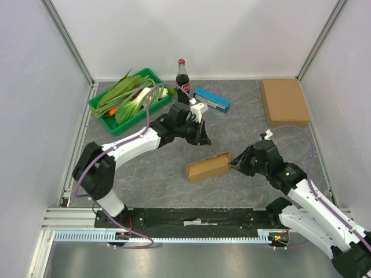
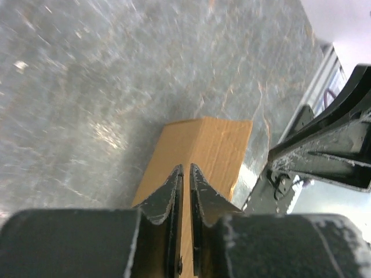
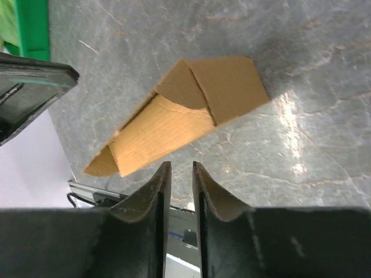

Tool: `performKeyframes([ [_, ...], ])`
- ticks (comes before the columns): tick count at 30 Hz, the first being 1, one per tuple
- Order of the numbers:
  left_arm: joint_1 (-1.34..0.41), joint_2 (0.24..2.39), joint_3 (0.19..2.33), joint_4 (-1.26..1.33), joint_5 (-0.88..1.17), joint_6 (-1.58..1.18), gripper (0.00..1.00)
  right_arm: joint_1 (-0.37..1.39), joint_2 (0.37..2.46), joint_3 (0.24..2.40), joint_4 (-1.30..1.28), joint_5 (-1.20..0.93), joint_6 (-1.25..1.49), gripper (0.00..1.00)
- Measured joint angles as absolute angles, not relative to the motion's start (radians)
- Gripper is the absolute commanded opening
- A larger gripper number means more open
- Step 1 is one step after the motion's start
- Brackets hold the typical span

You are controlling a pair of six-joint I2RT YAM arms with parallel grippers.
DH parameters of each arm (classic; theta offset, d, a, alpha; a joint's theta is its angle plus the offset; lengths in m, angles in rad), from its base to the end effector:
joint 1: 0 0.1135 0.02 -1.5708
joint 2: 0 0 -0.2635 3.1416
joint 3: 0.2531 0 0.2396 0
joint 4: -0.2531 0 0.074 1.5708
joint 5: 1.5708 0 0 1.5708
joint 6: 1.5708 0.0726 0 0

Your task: Fold the paper box

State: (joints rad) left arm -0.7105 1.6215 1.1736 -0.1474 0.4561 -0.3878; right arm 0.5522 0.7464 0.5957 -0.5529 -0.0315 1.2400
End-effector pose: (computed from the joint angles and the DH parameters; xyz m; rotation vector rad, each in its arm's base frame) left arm 0.2700 -0.2745 0.2522 0.6494 2.2259 -1.0928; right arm 0.1492 0.0946 0.2221 0.8155 2.3303 0.9169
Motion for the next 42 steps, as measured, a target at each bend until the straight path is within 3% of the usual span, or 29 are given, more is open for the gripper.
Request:
performKeyframes([
  [2, -0.725, 1.654, 1.174, -0.162, 0.483, -0.387, 0.09, 0.552, 0.744, 0.598, -0.59, -0.042, 1.185, 0.04],
  [3, -0.734, 1.663, 1.174, -0.168, 0.49, -0.387, 0.04, 0.552, 0.744, 0.598, -0.599, -0.052, 1.161, 0.0],
  [11, -0.838, 1.675, 1.166, -0.159, 0.507, -0.388, 0.02, 0.558, 0.799, 0.403, -0.393, -0.25, 1.154, 0.0],
  [27, -0.885, 1.625, 0.978, 0.062, 0.384, -0.406, 0.02, 0.566, 0.844, 0.333, -0.155, -0.243, 1.34, 0.0],
  [30, -0.909, 1.609, 0.916, 0.151, 0.331, -0.417, 0.02, 0.567, 0.843, 0.339, -0.187, -0.223, 1.308, 0.01],
  [36, -0.933, 1.584, 0.841, 0.261, 0.263, -0.441, 0.02, 0.561, 0.767, 0.442, -0.491, -0.112, 1.097, 0.12],
  [40, -0.939, 1.58, 0.82, 0.297, 0.241, -0.449, 0.02, 0.552, 0.667, 0.568, -0.632, -0.062, 0.963, 0.0],
  [42, -0.94, 1.579, 0.814, 0.307, 0.237, -0.452, 0.02, 0.545, 0.681, 0.664, -0.61, -0.052, 0.879, 0.0],
])
